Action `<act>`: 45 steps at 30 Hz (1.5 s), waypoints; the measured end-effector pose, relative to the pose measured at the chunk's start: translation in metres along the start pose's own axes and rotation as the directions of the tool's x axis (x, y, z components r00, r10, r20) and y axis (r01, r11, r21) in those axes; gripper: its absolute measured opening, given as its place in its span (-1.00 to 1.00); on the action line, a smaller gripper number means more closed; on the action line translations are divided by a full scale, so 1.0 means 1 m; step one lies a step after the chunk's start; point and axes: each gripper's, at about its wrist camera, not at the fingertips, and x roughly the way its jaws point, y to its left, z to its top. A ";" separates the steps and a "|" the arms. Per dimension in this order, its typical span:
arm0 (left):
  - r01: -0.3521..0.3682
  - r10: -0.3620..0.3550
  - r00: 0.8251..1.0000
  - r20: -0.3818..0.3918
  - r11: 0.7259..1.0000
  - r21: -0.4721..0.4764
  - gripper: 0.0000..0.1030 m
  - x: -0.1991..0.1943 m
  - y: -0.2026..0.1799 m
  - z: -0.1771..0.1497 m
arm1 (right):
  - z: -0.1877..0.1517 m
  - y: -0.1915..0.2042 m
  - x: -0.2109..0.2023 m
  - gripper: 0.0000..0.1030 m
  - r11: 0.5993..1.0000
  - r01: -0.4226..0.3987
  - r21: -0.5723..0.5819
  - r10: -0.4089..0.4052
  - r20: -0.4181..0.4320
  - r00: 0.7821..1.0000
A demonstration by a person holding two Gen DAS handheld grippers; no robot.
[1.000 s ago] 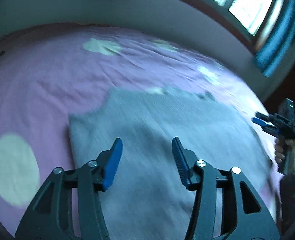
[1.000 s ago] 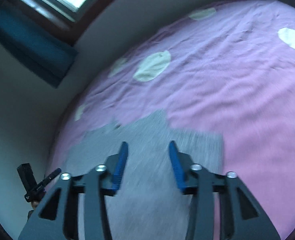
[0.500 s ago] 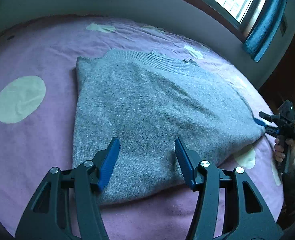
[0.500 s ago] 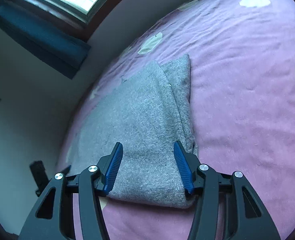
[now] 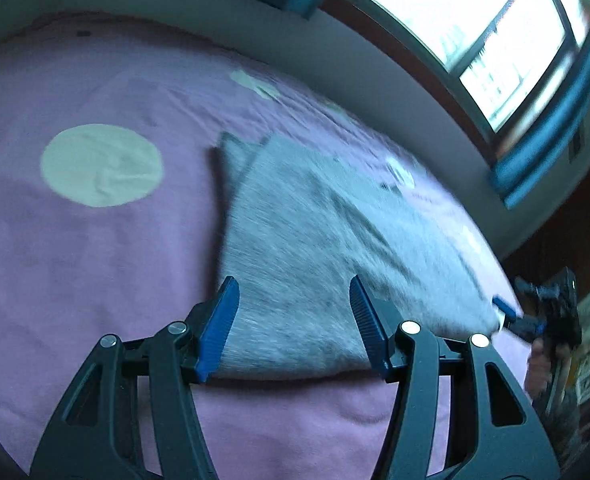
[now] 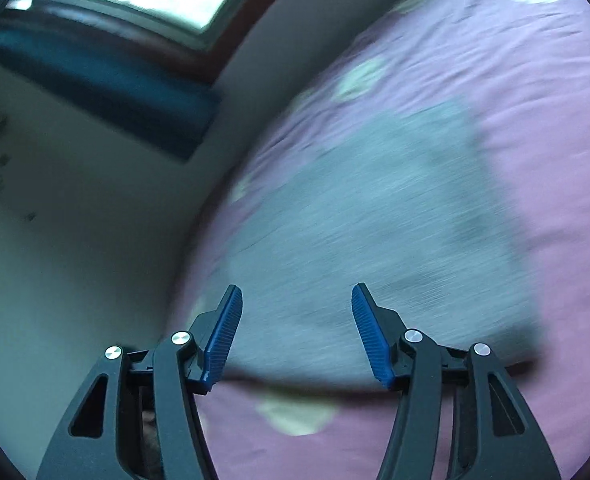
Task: Fold small clothes
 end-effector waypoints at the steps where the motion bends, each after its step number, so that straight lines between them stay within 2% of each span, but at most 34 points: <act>1: -0.003 0.003 1.000 0.003 1.000 -0.015 0.10 0.000 0.003 0.001 | -0.006 0.008 0.011 0.11 0.999 -0.030 -0.010 0.030 -0.021 0.999; 4: -0.022 0.021 1.000 -0.009 0.998 -0.052 0.10 0.003 0.013 0.001 | -0.023 0.017 0.044 0.11 0.995 -0.098 -0.001 0.097 -0.100 0.990; 7: 0.002 -0.004 1.000 -0.020 0.995 -0.100 0.10 0.005 0.023 0.001 | -0.039 0.005 0.075 0.11 0.995 -0.086 0.053 0.095 -0.191 0.977; 8: 0.009 -0.011 1.000 -0.019 0.994 -0.106 0.10 0.005 0.024 0.001 | -0.044 -0.001 0.082 0.04 0.997 -0.066 0.048 0.075 -0.208 0.975; 9: 0.011 -0.013 1.000 -0.020 0.994 -0.108 0.10 0.006 0.025 0.001 | -0.045 -0.002 0.080 -0.12 0.998 -0.060 0.029 0.065 -0.199 0.978; 12: 0.022 -0.025 0.999 -0.025 0.994 -0.111 0.11 0.007 0.026 0.002 | -0.039 0.003 0.073 -0.08 0.995 -0.070 0.064 0.082 -0.198 0.977; 16: 0.034 -0.037 0.999 -0.029 0.992 -0.118 0.12 0.008 0.028 0.000 | -0.036 0.023 0.069 0.03 0.998 -0.065 0.006 0.065 -0.169 0.983; 20: 0.037 -0.041 0.999 -0.030 0.992 -0.117 0.14 0.009 0.029 0.001 | -0.047 0.035 0.089 0.07 0.992 -0.125 0.014 0.126 -0.205 0.971; 23: 0.043 -0.047 0.998 -0.032 0.992 -0.115 0.18 0.009 0.030 0.001 | -0.061 0.030 0.113 0.12 0.992 -0.123 0.018 0.123 -0.271 0.955; 25: 0.041 -0.046 0.998 -0.037 0.993 -0.111 0.20 0.010 0.029 0.001 | -0.062 0.036 0.115 0.06 0.992 -0.116 -0.041 0.100 -0.283 0.954; 27: 0.041 -0.045 0.998 -0.035 0.994 -0.103 0.21 0.010 0.027 0.002 | -0.059 0.043 0.113 0.11 0.994 -0.099 -0.038 0.084 -0.293 0.952; 34: 0.047 -0.051 0.998 -0.036 0.993 -0.104 0.24 0.011 0.028 0.001 | -0.034 0.059 0.126 0.12 0.993 -0.113 -0.021 0.105 -0.216 0.971; 37: 0.050 -0.054 0.998 -0.036 0.993 -0.103 0.24 0.011 0.028 0.001 | -0.026 0.058 0.145 0.20 0.998 -0.057 -0.038 0.049 -0.191 0.980; 39: 0.049 -0.053 0.998 -0.038 0.993 -0.104 0.25 0.012 0.028 0.001 | -0.030 0.047 0.167 0.20 0.999 -0.037 -0.003 0.035 -0.234 0.972; 40: 0.049 -0.053 0.998 -0.040 0.993 -0.105 0.25 0.012 0.028 0.001 | -0.030 0.048 0.169 0.19 0.999 -0.036 -0.017 0.031 -0.227 0.973; 45: 0.054 -0.059 0.997 -0.042 0.994 -0.097 0.31 0.014 0.026 0.002 | -0.044 0.080 0.154 0.20 0.995 -0.025 -0.093 0.005 -0.211 0.978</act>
